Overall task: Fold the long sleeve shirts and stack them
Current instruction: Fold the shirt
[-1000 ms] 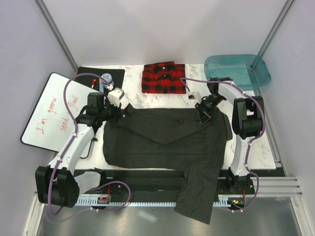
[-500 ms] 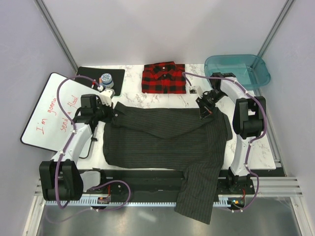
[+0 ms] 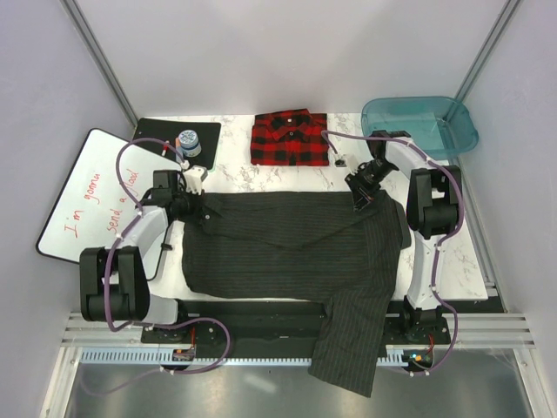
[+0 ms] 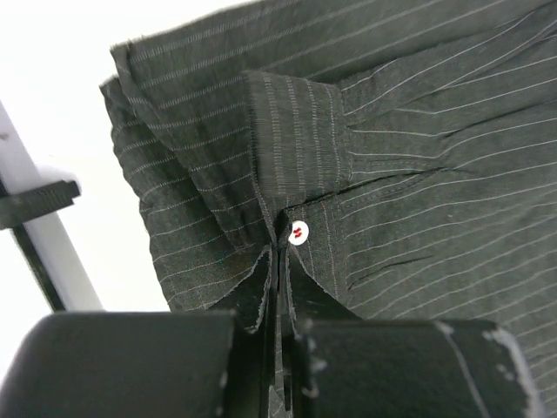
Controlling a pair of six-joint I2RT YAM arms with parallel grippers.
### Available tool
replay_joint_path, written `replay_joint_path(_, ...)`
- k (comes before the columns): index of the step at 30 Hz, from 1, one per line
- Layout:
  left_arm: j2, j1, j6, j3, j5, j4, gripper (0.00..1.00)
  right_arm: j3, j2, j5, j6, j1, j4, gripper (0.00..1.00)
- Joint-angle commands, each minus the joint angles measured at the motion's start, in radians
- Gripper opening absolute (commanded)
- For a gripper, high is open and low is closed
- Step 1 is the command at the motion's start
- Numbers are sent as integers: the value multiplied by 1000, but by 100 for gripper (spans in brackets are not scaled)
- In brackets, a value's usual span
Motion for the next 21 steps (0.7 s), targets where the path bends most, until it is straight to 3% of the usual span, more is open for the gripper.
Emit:
replay_joint_path(1,62,6,-6,25,-49,-1,2,20,-5,51,28,13,35,22)
replay_joint_path(3,73,6,-4,27,-48,-8,2,18,-8,78,41,16,41,24)
replay_joint_path(5,85,6,5,34,-52,-41,8,21,-26,94,48,17,47,33)
replay_joint_path(7,79,6,20,68,-57,-84,24,24,-46,104,62,18,50,37)
replay_joint_path(9,40,11,37,91,-48,-101,31,29,-89,120,68,18,53,37)
replay_joint_path(12,-25,-24,89,125,-2,-121,49,7,-153,118,90,20,74,38)
replay_joint_path(15,30,-116,115,166,-26,-199,47,-31,-166,144,94,33,84,36)
replay_joint_path(21,224,-142,103,191,-74,-222,42,-155,-134,250,100,38,180,34)
